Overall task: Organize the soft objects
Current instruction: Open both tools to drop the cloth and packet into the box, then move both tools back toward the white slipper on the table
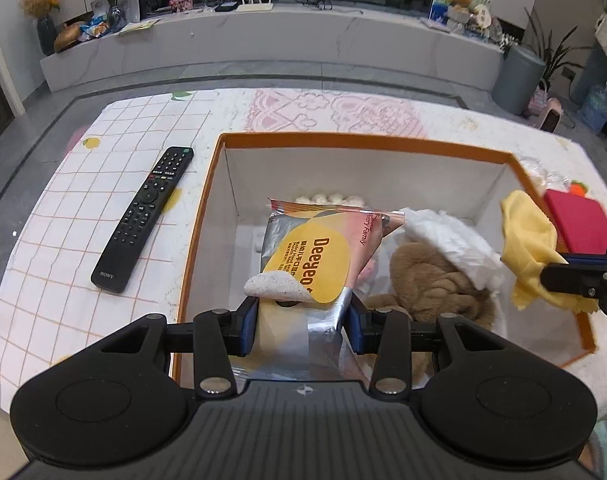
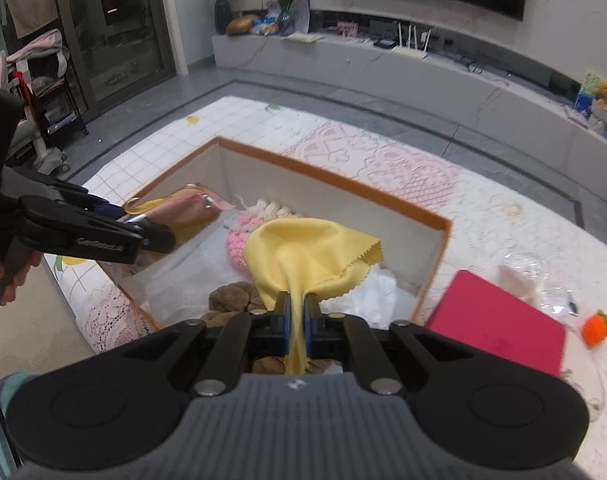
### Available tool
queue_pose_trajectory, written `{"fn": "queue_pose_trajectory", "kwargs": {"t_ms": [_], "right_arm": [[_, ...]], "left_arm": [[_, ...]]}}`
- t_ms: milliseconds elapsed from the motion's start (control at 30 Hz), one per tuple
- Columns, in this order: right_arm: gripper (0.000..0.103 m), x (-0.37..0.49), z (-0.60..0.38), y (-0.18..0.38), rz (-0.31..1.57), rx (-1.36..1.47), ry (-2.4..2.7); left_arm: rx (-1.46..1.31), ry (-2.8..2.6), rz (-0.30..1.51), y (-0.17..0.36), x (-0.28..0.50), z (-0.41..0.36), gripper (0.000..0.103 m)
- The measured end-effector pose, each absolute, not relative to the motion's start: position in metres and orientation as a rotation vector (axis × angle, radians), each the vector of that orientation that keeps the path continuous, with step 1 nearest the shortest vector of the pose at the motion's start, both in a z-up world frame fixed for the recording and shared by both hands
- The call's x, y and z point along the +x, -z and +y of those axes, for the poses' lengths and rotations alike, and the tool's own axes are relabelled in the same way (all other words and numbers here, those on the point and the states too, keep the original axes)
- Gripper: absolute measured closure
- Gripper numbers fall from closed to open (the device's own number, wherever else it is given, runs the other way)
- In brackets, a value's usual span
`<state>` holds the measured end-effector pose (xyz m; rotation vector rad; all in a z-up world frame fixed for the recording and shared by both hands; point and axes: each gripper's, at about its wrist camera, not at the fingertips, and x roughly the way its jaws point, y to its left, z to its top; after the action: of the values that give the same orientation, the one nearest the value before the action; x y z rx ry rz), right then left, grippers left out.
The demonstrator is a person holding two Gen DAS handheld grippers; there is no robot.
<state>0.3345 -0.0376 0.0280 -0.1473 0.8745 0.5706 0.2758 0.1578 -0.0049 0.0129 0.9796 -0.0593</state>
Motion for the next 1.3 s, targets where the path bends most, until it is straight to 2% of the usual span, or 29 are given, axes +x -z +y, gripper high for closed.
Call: {"fn": "queue_pose_trajectory", "kwargs": {"t_ms": [367,467,533,933,1033,1100,1233,1300], "right_arm": [[0.099,0.368,-0.01,0.001,0.923,-0.137,-0.607],[0.099,0.379,-0.007,0.005,0.926,-0.134,-0.594],[0.099,0.386,-0.005,0.007,0.926,-0.133,-0.588],[0.097,0.417,0.011,0.021,0.924,-0.173,-0.555],[0.087,0.419,0.014,0.025,0.934,-0.178,-0.558],[0.07,0.418,0.014,0.025,0.934,-0.175,-0.555],[0.067,0.411,0.01,0.018,0.925,-0.17,-0.556],[0.059,0.406,0.007,0.013,0.916,-0.168,-0.552]], "left_arm": [[0.126,0.023,1.031,0.032,0.291,0.152,0.052],[0.122,0.02,1.005,0.029,0.292,0.153,0.047],[0.122,0.028,0.996,0.027,0.295,0.154,0.037],[0.089,0.063,0.965,0.015,0.3,0.149,0.036],[0.095,0.07,0.964,0.013,0.298,0.147,0.036],[0.095,0.071,0.963,0.011,0.297,0.146,0.036],[0.08,0.075,0.956,0.006,0.292,0.145,0.036],[0.071,0.081,0.946,0.002,0.286,0.142,0.036]]}}
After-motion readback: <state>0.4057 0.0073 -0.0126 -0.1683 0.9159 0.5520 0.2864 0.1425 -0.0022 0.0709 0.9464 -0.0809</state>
